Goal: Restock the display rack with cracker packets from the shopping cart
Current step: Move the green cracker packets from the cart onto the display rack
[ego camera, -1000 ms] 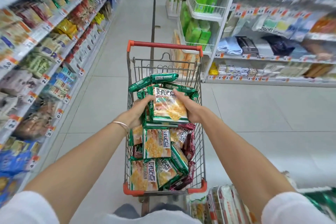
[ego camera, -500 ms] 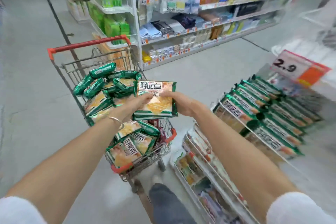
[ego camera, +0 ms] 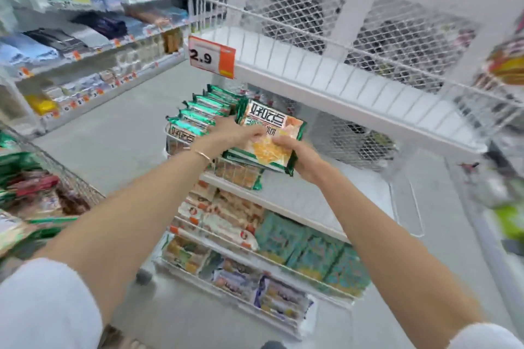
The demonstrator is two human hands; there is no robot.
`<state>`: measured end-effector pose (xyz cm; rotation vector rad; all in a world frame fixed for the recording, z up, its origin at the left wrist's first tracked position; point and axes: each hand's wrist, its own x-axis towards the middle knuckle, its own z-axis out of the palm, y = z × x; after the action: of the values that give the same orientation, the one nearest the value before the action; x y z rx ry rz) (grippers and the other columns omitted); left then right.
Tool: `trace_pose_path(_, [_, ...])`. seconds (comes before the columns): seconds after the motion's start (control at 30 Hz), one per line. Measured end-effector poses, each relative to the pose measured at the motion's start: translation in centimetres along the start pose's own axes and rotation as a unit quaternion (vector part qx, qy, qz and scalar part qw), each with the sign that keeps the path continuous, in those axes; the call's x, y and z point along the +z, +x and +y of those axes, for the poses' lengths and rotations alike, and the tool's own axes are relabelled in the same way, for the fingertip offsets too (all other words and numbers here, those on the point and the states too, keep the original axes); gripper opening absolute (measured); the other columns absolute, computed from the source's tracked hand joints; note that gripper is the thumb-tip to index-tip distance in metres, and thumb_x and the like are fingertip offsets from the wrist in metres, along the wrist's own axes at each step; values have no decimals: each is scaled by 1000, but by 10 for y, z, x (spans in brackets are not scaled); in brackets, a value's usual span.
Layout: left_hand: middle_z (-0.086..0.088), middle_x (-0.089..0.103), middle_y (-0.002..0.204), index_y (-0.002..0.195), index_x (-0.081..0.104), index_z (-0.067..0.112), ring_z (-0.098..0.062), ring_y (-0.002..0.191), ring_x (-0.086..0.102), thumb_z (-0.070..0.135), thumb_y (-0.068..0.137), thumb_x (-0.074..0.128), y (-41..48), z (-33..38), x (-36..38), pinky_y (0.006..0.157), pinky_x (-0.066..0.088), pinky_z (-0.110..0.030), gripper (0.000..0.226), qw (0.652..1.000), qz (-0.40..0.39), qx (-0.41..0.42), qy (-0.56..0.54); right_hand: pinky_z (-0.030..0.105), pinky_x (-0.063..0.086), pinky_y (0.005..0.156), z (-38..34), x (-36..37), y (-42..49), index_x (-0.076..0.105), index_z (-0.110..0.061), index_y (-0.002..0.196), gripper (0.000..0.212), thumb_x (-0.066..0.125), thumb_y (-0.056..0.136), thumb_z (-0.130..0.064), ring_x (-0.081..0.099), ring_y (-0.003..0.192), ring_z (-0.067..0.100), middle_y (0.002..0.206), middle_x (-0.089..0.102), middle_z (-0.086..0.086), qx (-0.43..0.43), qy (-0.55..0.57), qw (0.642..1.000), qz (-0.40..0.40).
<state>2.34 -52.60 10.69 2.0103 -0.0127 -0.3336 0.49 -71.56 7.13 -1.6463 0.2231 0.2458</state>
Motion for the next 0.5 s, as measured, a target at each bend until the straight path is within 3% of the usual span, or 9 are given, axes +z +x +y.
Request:
trace_pose_path(0.07, [-17,34,158,156,24,2,-32,142,39,57,77,77,19,19,34,112,36,-37,109,998,-11,20,50,44,42,111,7,-36,-8,74,-16,102,37,84,71,-34,63,117,26,120,71,7,-9,15,999,37])
trace_pose_path(0.17, [-12,53,141,147,39,6,-29,128,52,51,73,83,45,40,74,98,45,-31,97,992,-41,43,112,38,53,93,27,-86,5,68,-9,119,78,91,49,-34,69,108,27,113,74,7,-46,23,995,84])
trace_pose_path(0.23, [2,63,114,125,52,13,-20,110,62,44,69,87,68,43,97,83,50,-26,73,987,-45,67,140,38,55,91,39,-114,18,63,-12,124,81,94,52,-28,71,104,21,111,75,2,-71,0,993,98])
trace_pose_path(0.27, [5,64,109,119,52,12,-17,105,64,44,66,88,76,43,107,81,51,-25,71,981,-46,81,169,37,56,91,46,-126,26,61,-16,124,76,95,56,-23,71,104,18,111,75,-2,-79,-19,992,96])
trace_pose_path(0.33, [0,63,122,130,43,11,-22,112,61,61,53,86,99,38,122,95,52,-35,102,967,-41,84,237,26,58,83,57,-142,43,60,-22,118,62,91,66,-10,70,102,14,107,73,-7,-99,-42,990,94])
trace_pose_path(0.4, [-7,58,133,143,33,11,-32,121,57,71,44,82,126,29,134,102,49,-48,126,951,-38,78,296,7,51,65,68,-149,68,55,-23,113,55,85,73,0,66,93,7,99,67,-14,-115,-43,987,104])
trace_pose_path(0.47, [-7,59,127,137,40,13,-31,118,57,66,47,87,157,22,139,101,50,-47,114,941,-27,82,327,9,53,64,83,-150,103,57,-19,118,58,88,71,-2,67,98,13,102,69,-11,-143,-51,983,105])
trace_pose_path(0.5, [-5,59,125,134,44,15,-31,120,55,62,50,89,165,19,140,103,48,-47,107,937,-13,95,336,19,58,72,94,-151,119,59,-17,123,66,92,67,-8,68,105,19,108,72,-5,-150,-52,983,95])
